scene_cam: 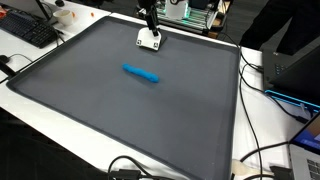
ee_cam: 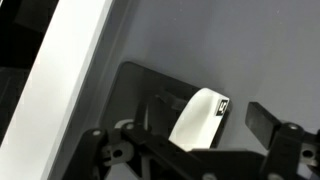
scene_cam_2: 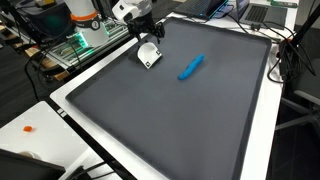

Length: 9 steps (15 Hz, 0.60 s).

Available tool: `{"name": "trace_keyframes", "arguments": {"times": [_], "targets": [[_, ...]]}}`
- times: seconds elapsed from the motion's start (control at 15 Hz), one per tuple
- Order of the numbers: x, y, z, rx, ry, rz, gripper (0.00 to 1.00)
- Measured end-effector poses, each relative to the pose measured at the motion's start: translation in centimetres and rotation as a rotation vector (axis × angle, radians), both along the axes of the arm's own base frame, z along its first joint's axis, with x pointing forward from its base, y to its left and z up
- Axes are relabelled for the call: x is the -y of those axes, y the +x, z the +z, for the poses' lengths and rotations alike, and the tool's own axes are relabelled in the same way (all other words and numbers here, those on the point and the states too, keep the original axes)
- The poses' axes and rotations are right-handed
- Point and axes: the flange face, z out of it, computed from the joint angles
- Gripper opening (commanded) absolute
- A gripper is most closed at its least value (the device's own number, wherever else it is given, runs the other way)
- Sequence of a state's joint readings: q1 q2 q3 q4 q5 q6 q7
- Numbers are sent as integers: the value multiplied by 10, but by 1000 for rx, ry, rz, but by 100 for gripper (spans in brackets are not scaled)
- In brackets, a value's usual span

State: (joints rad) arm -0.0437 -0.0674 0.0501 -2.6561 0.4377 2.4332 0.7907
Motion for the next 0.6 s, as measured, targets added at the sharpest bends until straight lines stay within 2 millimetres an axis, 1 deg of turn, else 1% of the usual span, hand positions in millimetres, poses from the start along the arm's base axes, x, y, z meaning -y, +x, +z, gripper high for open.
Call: {"name": "trace_keyframes", "arguments": {"times": [0.27,0.33,0.4,0.53,0.6], "targets": [[1,2,-9,3,-14,-43,100],[1,3,-10,8,-19,-52,96],[1,4,-10,11,-23,-62,92],[2,6,-11,21,-30,-76,79],[2,6,-12,26,-34,-83,66]]}}
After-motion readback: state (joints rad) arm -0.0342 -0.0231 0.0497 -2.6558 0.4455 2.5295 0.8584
